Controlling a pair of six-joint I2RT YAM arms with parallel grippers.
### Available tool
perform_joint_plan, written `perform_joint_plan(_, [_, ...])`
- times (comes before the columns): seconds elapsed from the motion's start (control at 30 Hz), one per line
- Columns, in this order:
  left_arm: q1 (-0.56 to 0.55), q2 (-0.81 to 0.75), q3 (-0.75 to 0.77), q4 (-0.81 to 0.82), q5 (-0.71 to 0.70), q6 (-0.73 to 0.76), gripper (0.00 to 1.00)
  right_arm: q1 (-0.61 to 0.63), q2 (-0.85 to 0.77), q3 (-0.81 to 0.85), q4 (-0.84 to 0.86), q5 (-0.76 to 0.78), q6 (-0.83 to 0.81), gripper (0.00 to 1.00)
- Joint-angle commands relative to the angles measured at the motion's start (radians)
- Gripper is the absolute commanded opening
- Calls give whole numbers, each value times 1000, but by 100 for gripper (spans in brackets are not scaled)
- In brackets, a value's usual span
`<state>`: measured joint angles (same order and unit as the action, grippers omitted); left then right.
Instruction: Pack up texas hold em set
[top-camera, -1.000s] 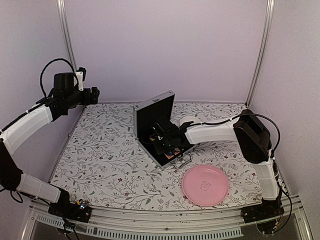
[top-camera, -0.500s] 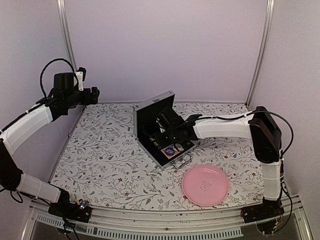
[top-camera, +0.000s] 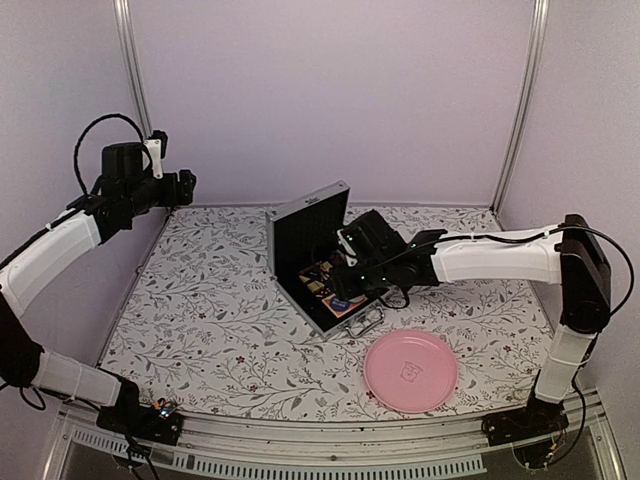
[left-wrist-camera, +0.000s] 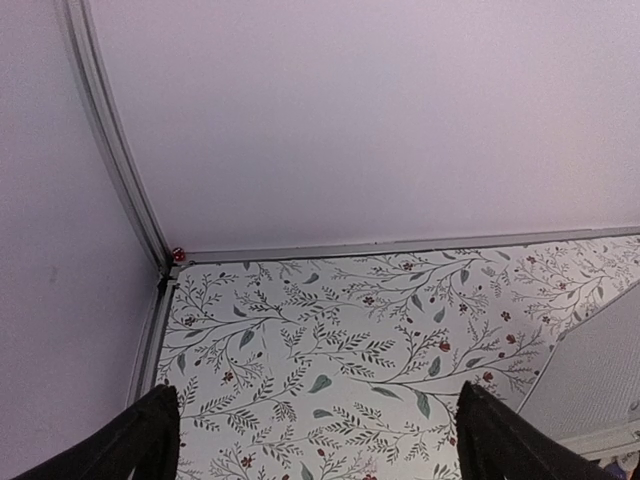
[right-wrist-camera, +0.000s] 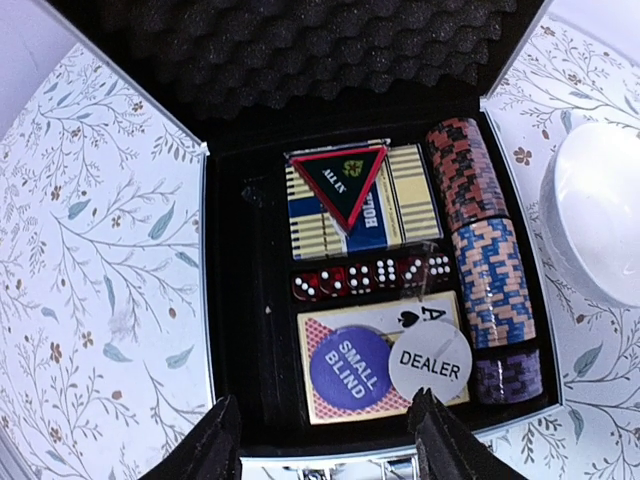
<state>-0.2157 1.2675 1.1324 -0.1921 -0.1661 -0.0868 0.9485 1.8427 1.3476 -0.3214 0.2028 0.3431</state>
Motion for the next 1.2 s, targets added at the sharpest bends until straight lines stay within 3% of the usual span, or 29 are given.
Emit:
perform_joint_plan(0.0, [-9,-33,-8,34,-2,-12,96,-7,-108,-91,18,-6,22,61])
perform_joint_plan(0.4, [-81,-84,-63,105,-8,23,96,-123,-389,-386,70,-59,92,74])
perform_joint_plan(0.57, [-146,-101,-87,153,120,-2,96,-233,-487,-476,101,-157,100,76])
perform_joint_plan(0.9, [-246,41,-51,173,457,-252,93,-409,-661,-630,208,-375,110,81])
perform_joint_plan(1.03, [-285,105,7,174,486,-265,93,-445,-677,-669,264,-490,128,81])
perform_joint_plan(1.17, [-303,177,64,149,481,-266,93,-451,-697,-691,274,-499,131,82])
